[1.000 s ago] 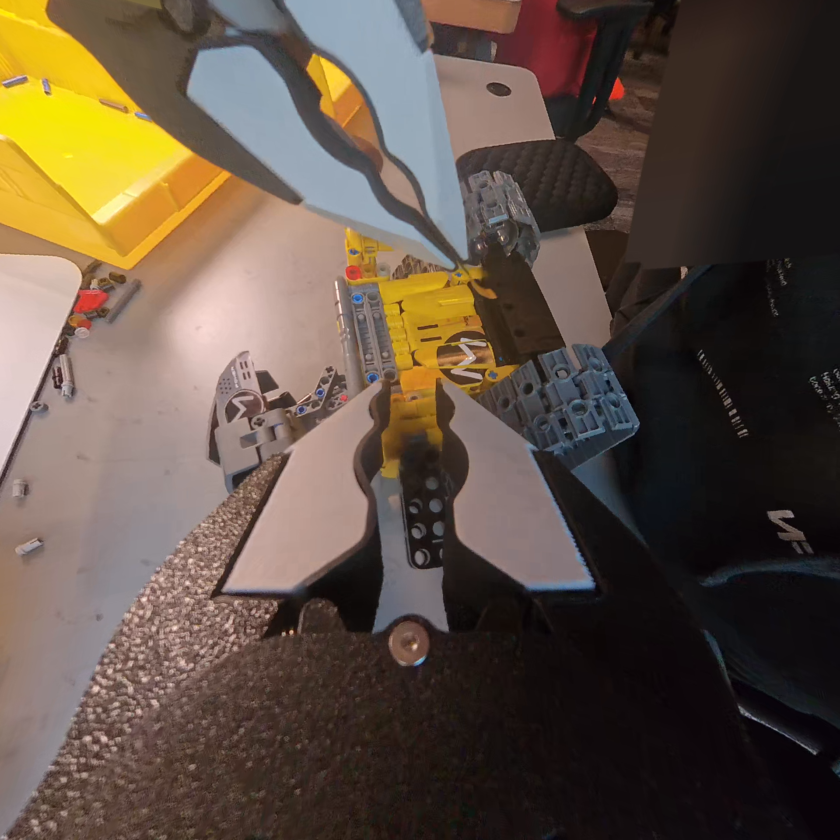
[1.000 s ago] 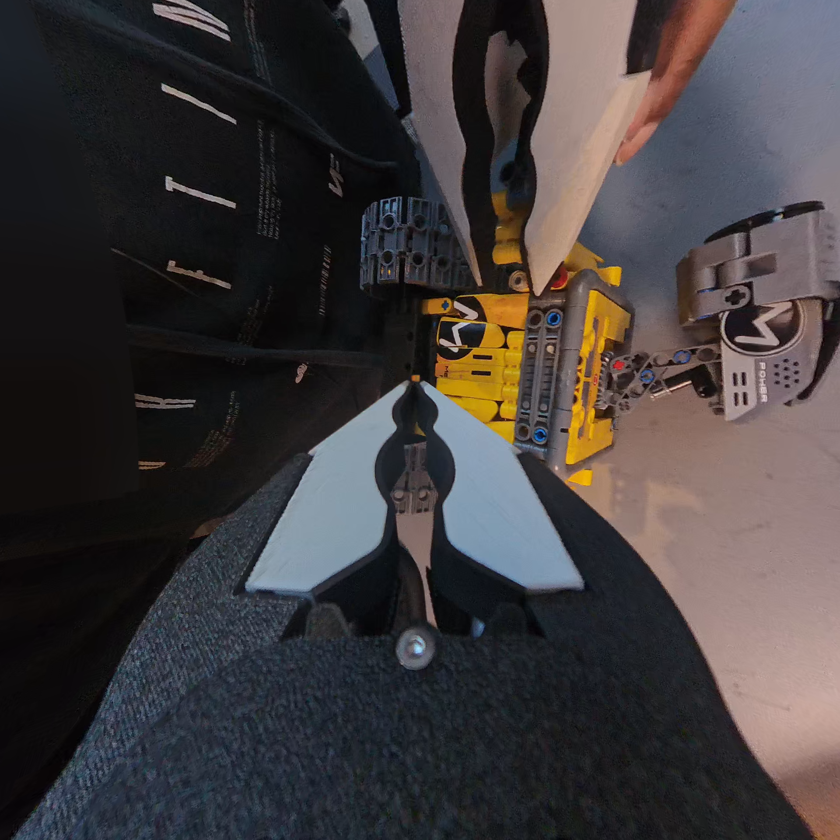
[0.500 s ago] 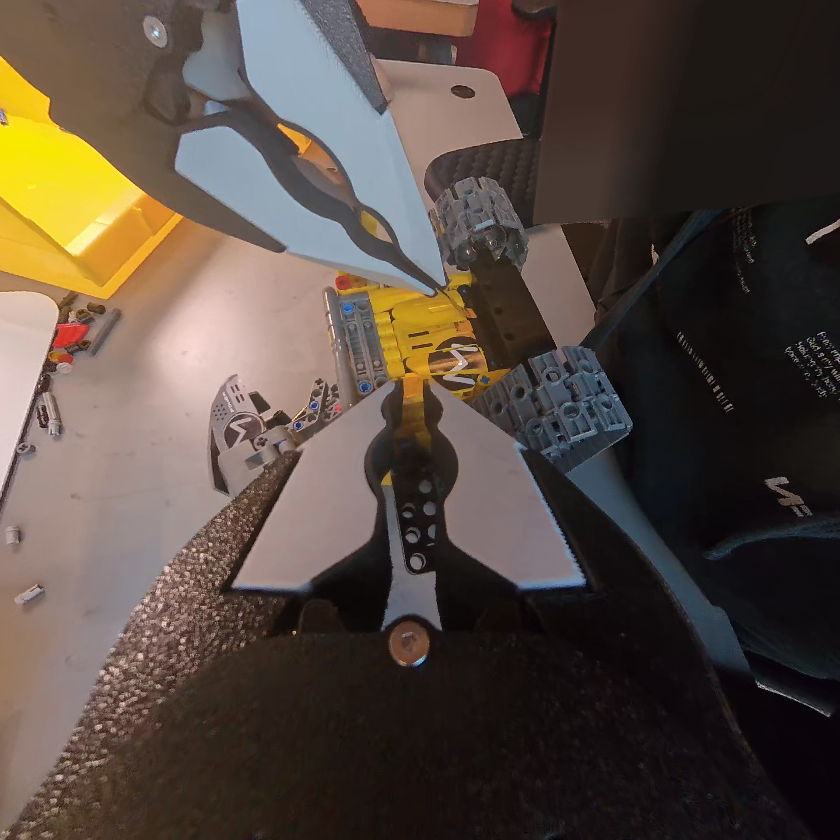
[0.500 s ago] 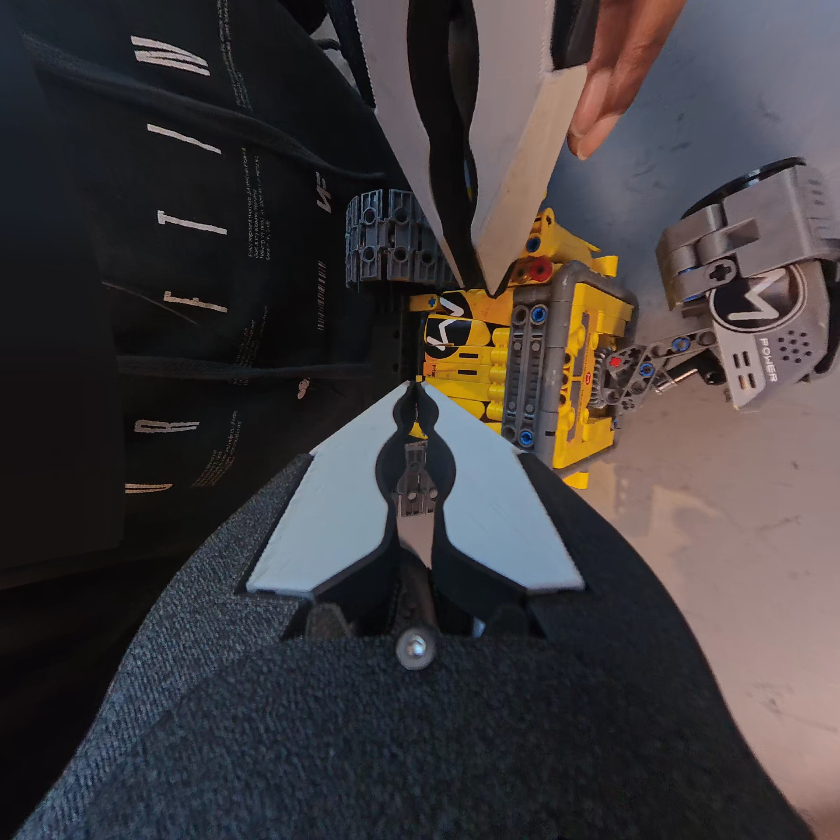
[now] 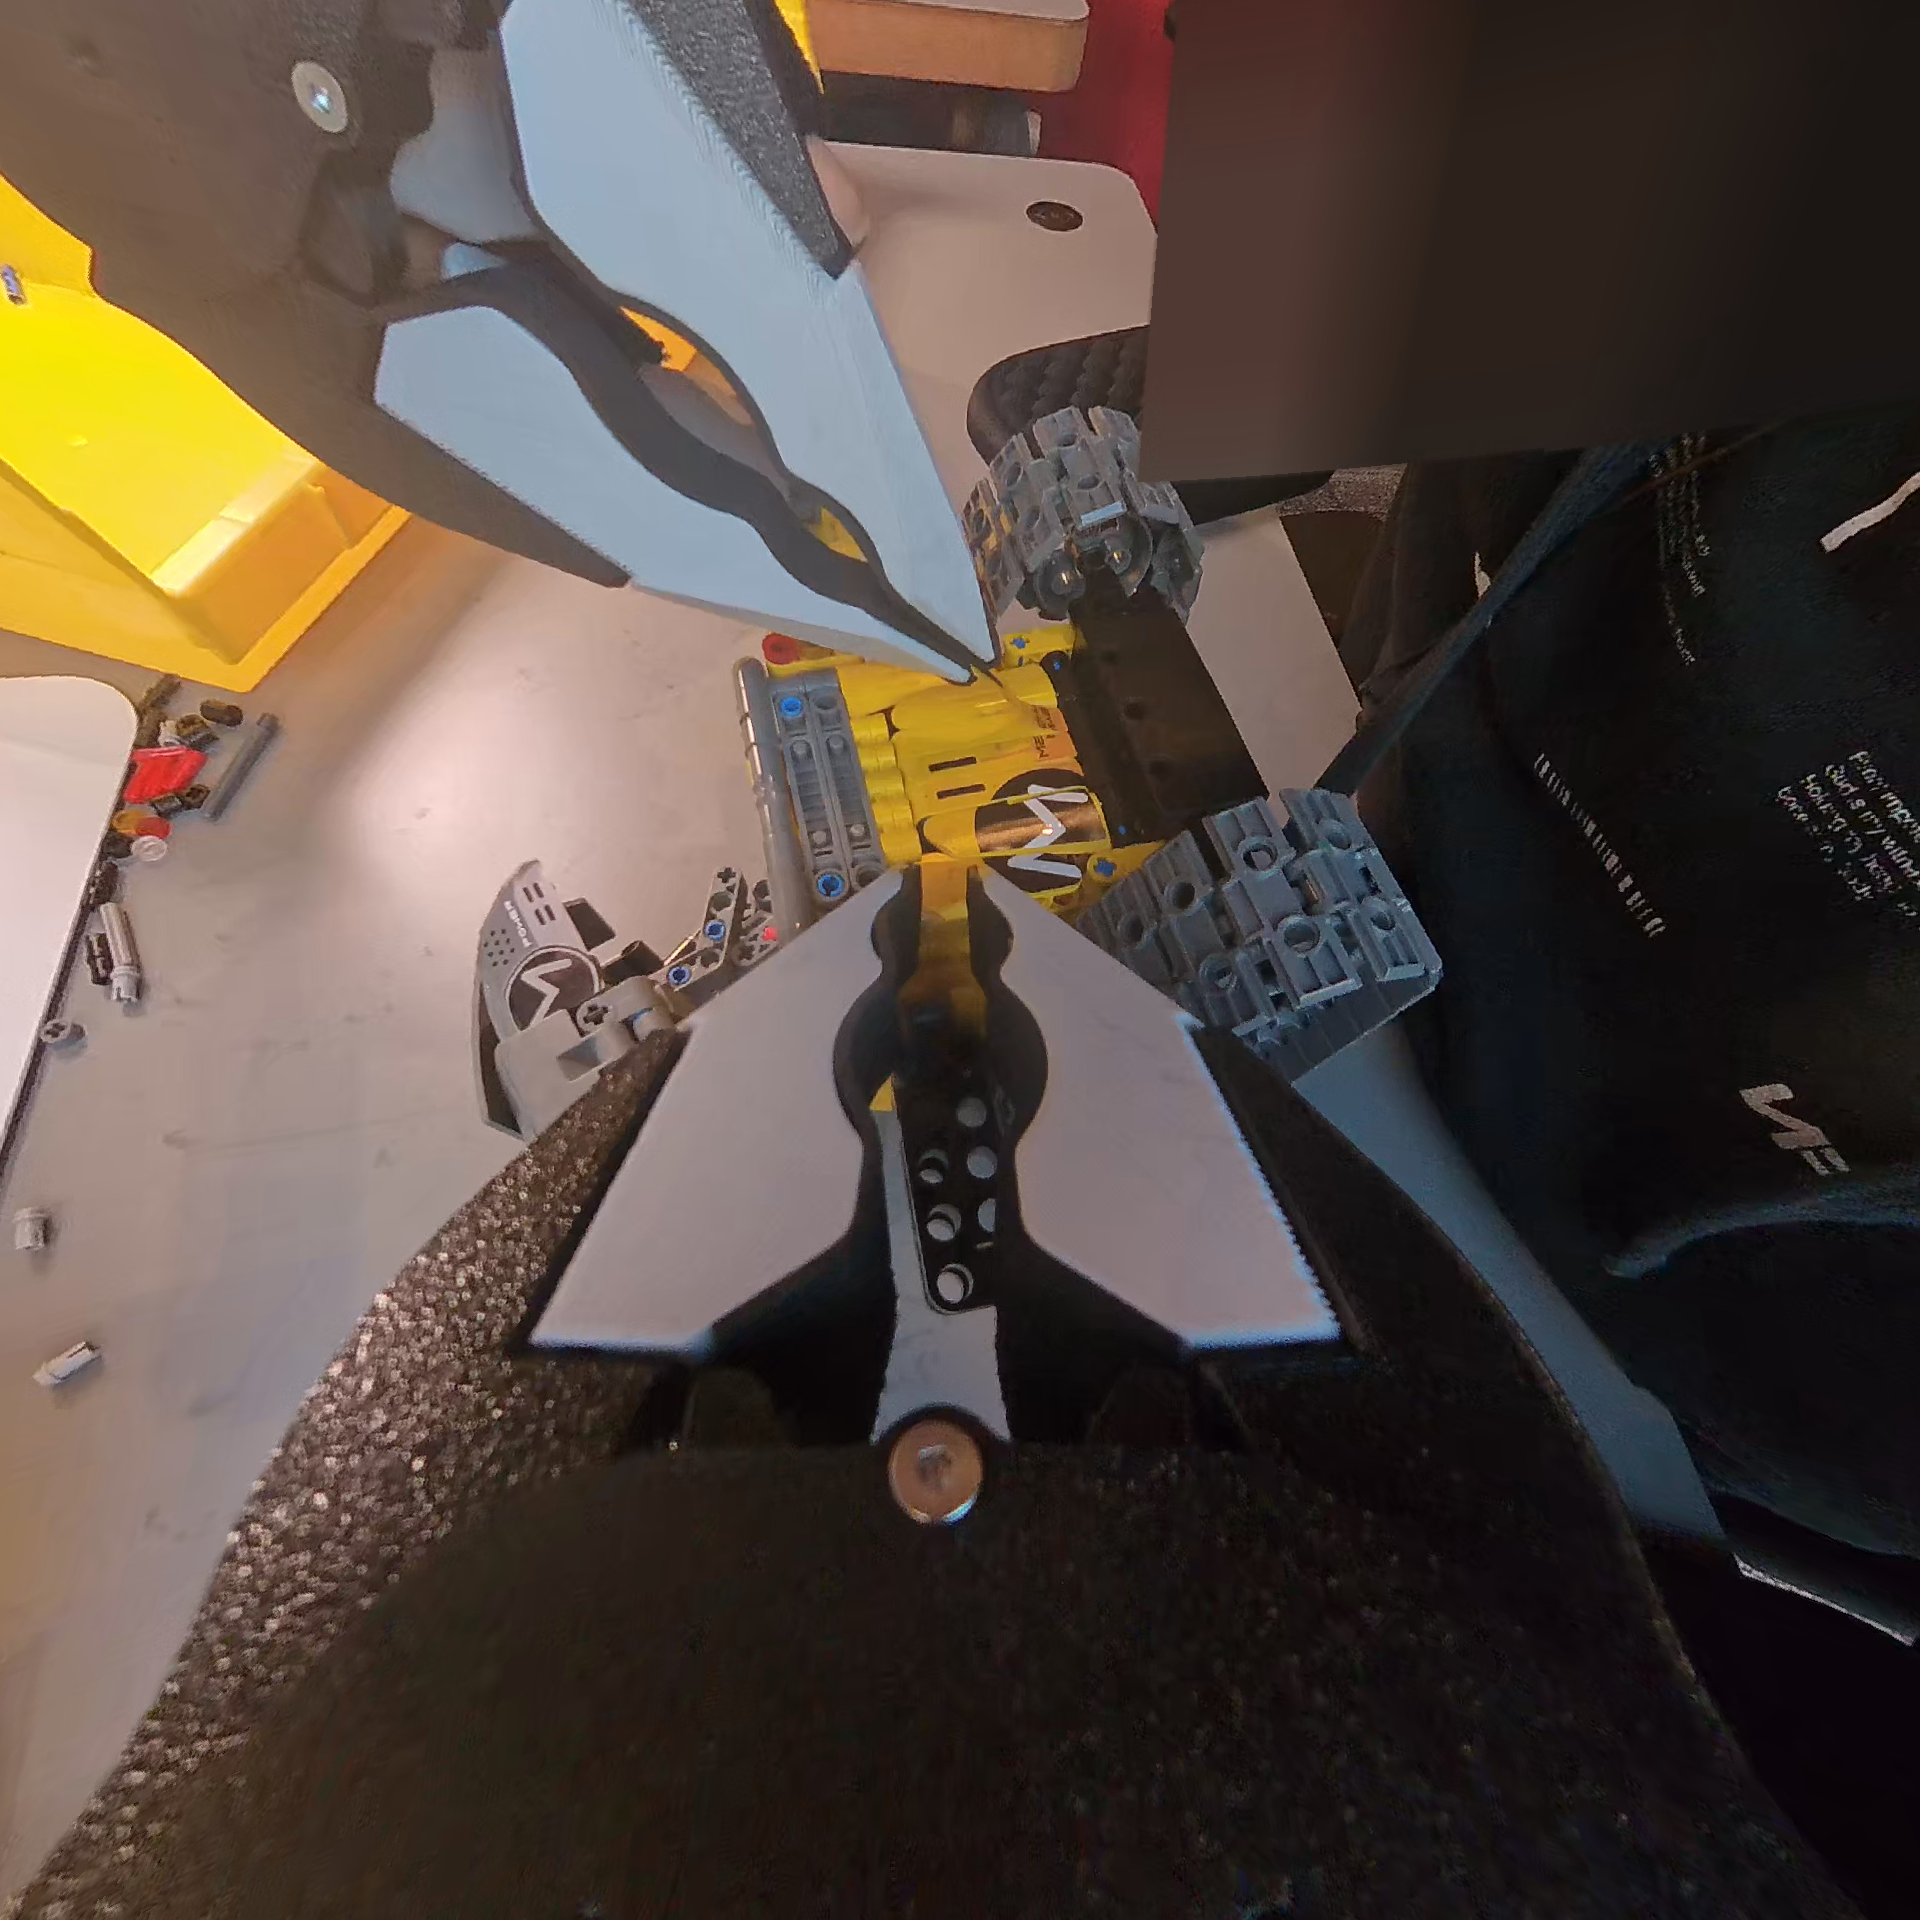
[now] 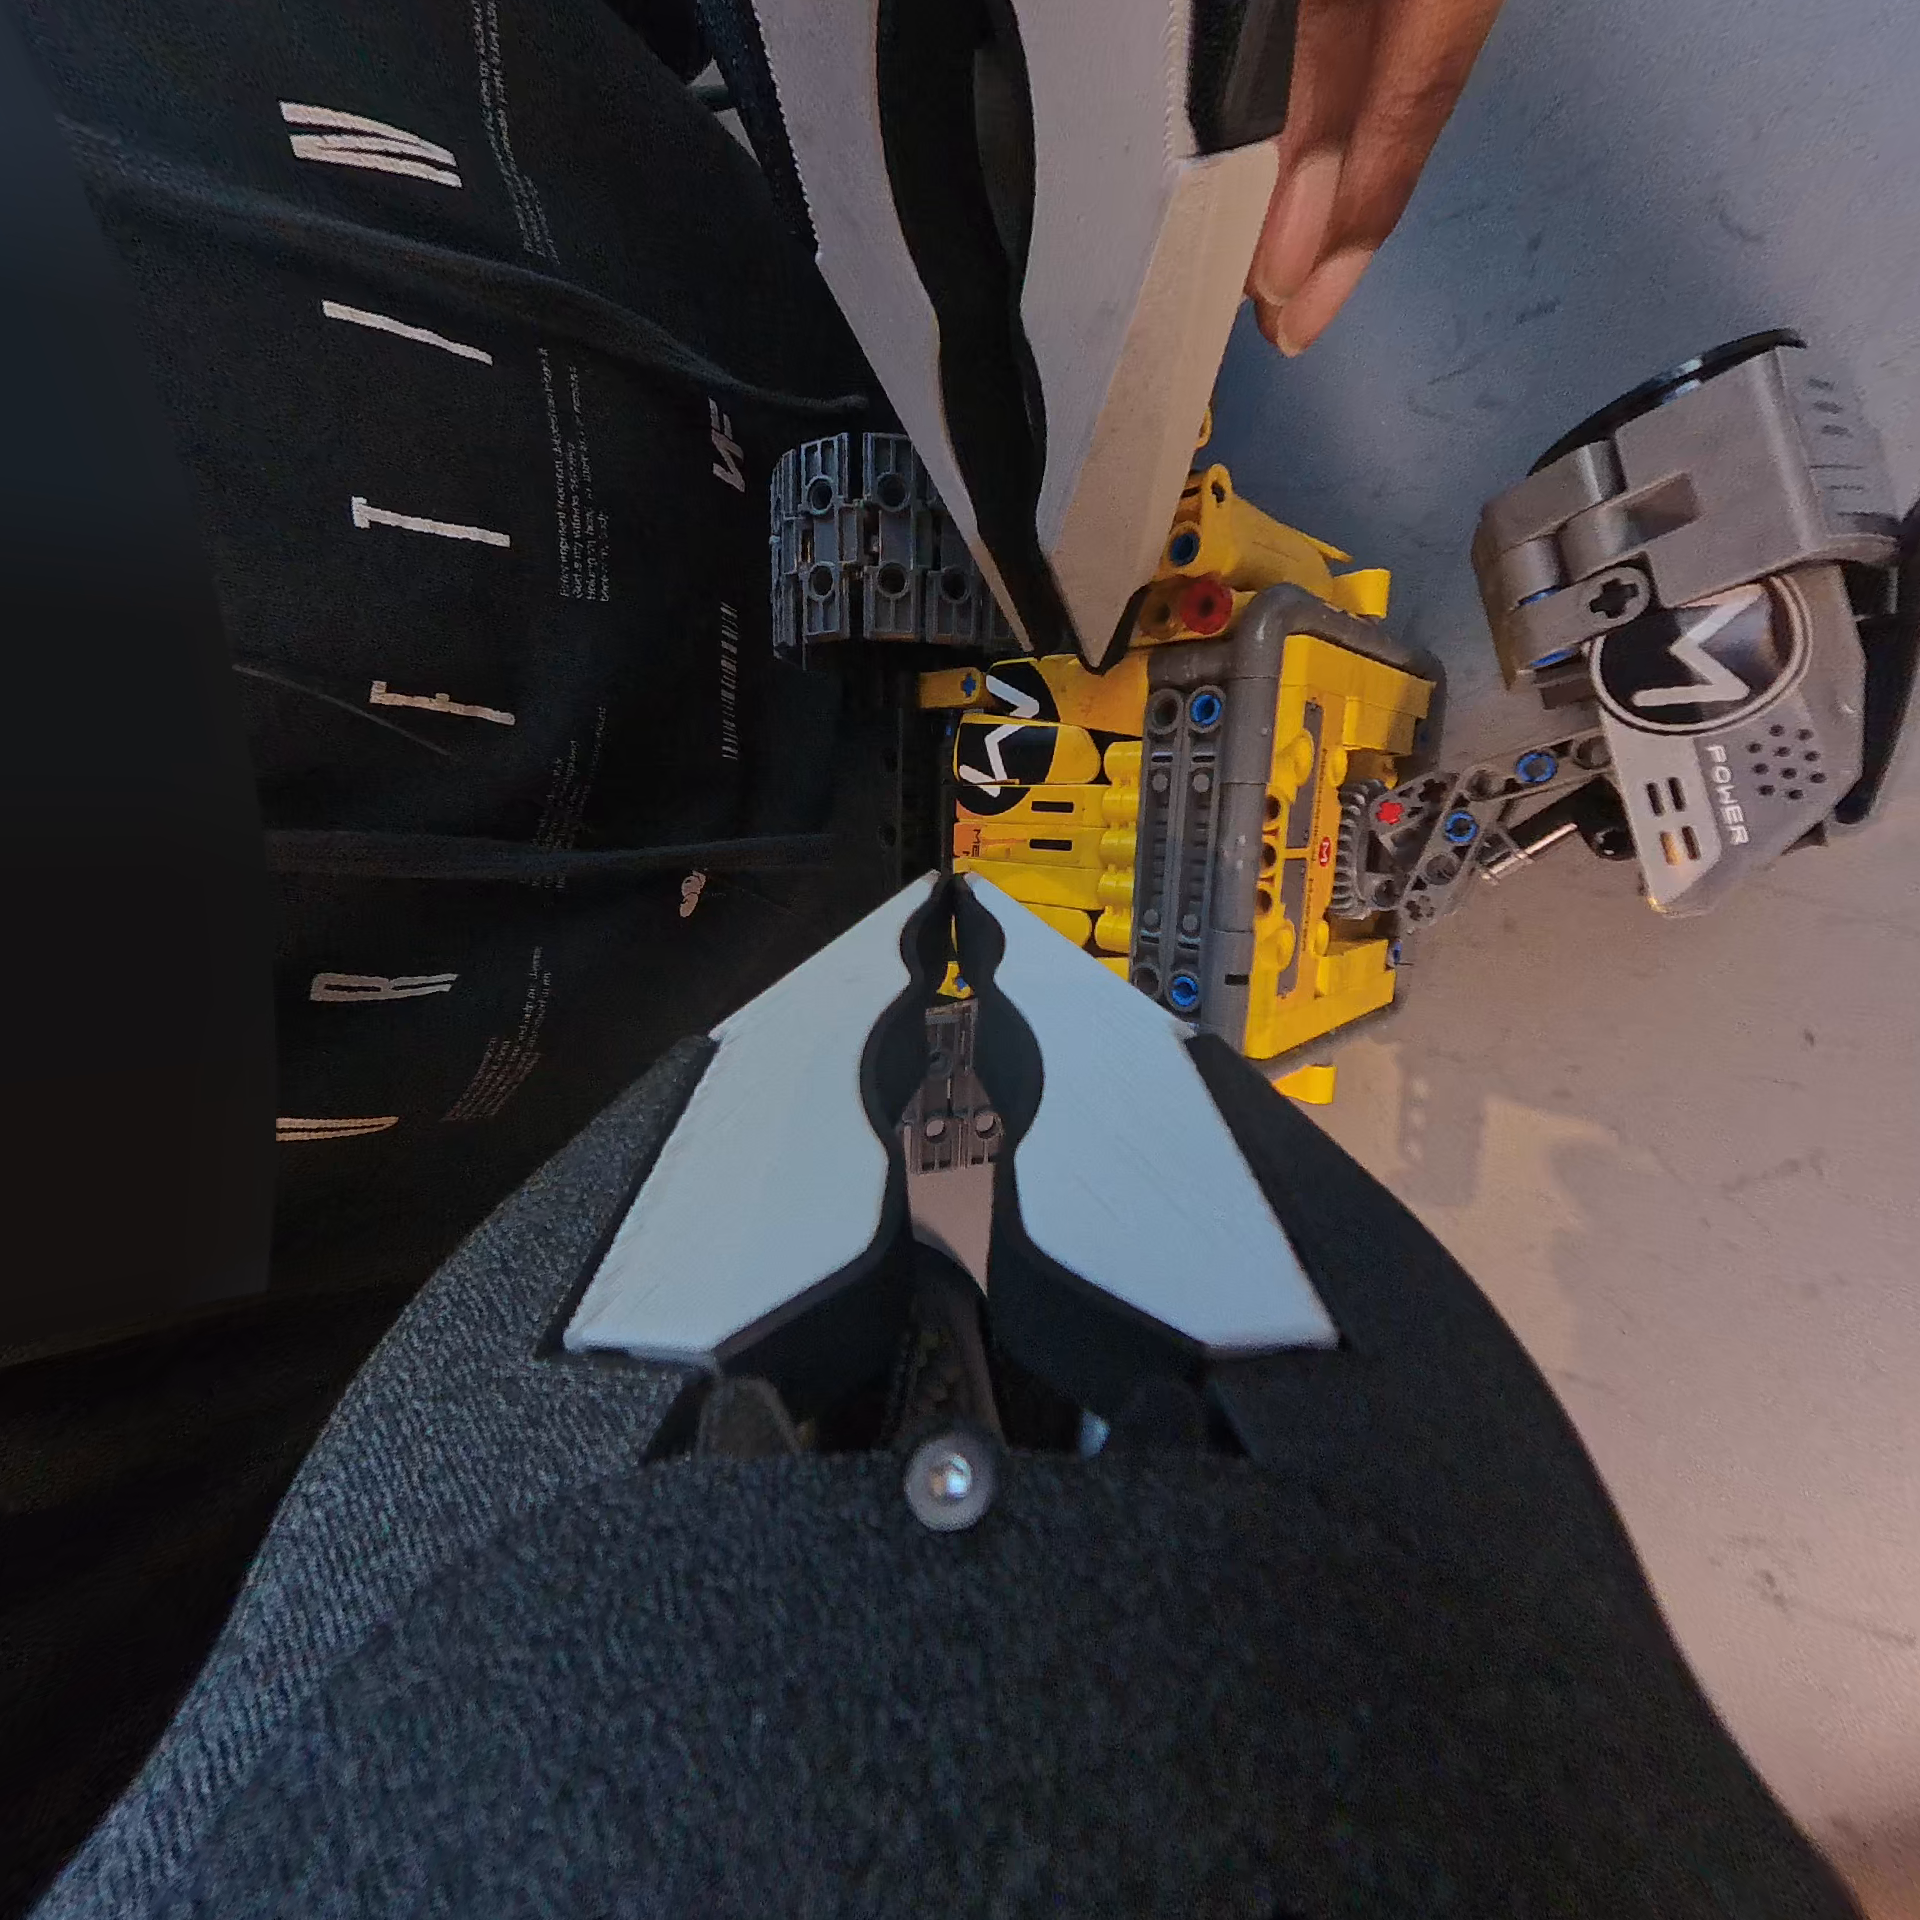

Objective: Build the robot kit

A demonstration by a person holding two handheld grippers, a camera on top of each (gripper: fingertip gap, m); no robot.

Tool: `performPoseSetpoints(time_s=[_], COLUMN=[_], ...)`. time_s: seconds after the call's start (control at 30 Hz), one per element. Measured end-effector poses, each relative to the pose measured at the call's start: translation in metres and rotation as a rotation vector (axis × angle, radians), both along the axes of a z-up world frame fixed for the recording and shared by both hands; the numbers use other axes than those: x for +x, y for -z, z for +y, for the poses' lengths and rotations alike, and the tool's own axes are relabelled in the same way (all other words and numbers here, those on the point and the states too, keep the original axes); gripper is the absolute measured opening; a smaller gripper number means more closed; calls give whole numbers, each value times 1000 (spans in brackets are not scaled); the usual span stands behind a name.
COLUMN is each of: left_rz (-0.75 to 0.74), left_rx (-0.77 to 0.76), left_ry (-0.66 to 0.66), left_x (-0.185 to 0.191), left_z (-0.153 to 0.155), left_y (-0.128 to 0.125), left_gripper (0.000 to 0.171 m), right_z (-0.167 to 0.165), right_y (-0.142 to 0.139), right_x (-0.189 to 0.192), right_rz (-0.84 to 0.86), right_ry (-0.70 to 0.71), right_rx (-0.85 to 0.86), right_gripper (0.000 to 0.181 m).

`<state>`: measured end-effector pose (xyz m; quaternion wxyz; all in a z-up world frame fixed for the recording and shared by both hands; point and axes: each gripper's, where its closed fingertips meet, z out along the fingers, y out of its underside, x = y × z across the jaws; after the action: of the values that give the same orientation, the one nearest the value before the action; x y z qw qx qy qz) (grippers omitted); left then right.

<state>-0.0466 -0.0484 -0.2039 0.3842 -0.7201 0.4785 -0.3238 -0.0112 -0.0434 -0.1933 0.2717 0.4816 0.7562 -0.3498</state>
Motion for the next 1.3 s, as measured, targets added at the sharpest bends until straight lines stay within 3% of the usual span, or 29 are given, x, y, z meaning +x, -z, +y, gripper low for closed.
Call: performPoseSetpoints(time_s=[1.3], left_rz=[-3], left_rx=[16], left_ry=[16], left_x=[2], left_z=[-3], left_y=[0], left_gripper=[7], right_z=[5], right_y=[7], right_x=[-2], right_rz=[-28], right_ry=[-26], right_rx=[81], right_gripper=[0])
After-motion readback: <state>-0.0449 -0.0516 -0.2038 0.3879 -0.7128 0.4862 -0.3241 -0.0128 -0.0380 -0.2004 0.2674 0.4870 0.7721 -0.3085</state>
